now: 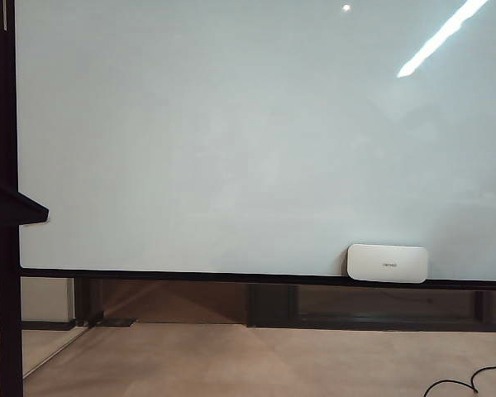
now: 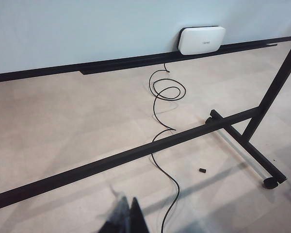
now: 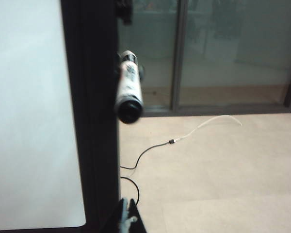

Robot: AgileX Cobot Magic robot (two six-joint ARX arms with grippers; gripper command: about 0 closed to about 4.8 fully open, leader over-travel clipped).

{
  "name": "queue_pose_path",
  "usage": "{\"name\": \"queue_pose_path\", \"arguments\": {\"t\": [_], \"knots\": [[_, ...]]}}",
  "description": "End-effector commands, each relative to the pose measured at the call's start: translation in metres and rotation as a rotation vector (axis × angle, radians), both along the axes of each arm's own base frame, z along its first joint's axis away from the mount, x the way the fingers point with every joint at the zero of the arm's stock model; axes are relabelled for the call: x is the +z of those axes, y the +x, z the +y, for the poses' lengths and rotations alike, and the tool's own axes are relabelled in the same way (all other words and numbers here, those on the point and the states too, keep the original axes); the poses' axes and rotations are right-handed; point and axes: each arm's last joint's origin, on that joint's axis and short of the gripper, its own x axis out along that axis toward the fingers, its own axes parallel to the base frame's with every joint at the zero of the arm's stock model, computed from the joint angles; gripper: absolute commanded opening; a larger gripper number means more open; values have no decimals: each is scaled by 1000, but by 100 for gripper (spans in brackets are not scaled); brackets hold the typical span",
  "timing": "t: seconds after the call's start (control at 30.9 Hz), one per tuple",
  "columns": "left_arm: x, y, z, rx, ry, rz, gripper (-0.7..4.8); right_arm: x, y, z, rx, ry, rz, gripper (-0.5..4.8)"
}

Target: Reach to the right to find the marker pen, pick it up, and write the number 19 on the whiteboard.

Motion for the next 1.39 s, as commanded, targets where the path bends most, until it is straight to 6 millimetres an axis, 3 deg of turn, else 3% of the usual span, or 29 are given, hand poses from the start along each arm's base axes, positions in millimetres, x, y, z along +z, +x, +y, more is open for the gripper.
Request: {"name": "queue_pose_path", "arguments": {"t": [0.03, 0.39, 0.52, 0.84, 1.0, 1.39], "knots": [[3, 1, 0, 0, -10, -14, -5, 3, 4, -4, 52, -26, -13, 3], [2, 1, 0, 1, -11, -3, -5, 7, 13, -16, 92, -55, -30, 5], [1, 1, 0, 1, -8, 6, -5, 8, 13, -16, 96, -60, -31, 110], [1, 1, 0, 12, -5, 7, -5, 9, 13, -16, 102, -75, -40, 154], [1, 1, 0, 12, -5, 7, -5, 10, 14, -16, 64, -77, -45, 232], [1, 1, 0, 19, -10, 12, -5, 24, 18, -20, 54, -109, -68, 232]]}}
